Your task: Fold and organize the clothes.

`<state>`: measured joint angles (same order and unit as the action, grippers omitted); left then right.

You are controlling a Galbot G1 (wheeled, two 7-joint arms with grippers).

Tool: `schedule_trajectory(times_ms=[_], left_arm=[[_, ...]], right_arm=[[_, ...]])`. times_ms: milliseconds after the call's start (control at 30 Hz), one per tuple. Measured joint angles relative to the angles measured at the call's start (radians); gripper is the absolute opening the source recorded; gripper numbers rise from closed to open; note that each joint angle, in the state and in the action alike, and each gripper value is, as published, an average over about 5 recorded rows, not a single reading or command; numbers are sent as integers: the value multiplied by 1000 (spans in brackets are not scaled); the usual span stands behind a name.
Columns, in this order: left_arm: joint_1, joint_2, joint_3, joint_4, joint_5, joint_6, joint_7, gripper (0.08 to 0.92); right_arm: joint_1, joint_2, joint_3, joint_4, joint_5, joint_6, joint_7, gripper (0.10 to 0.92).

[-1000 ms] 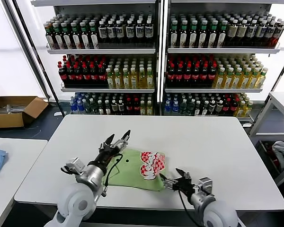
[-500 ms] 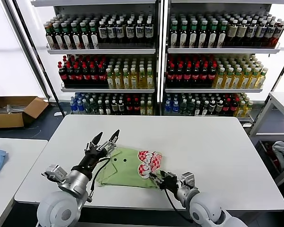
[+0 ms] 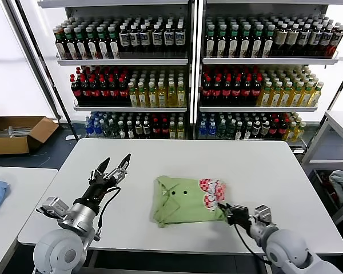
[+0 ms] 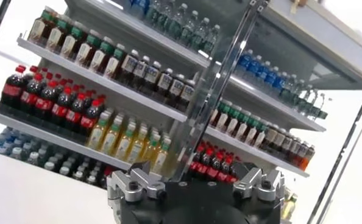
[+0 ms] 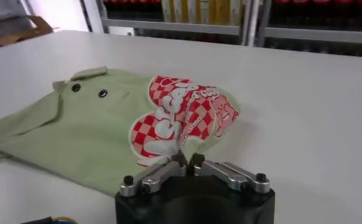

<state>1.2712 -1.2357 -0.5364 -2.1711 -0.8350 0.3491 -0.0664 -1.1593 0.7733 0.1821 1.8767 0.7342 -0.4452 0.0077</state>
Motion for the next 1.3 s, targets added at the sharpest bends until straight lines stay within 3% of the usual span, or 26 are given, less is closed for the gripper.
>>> schedule_trajectory(times_ms=[367, 700, 867, 1300], left_arm=[[18, -9, -6, -2, 36, 2, 5, 823], [63, 18, -46, -4, 123, -26, 49, 823], [102, 19, -64, -14, 209, -55, 91, 823], [175, -1, -118, -27, 369, -108, 153, 823]], right_arm=[[-93, -46, 129, 44, -32, 102, -7, 505], [-266, 32, 376, 124, -61, 227, -55, 781], [-349, 112, 509, 133, -89, 294, -81, 821], [-458, 266, 673, 154, -124, 387, -139, 823]])
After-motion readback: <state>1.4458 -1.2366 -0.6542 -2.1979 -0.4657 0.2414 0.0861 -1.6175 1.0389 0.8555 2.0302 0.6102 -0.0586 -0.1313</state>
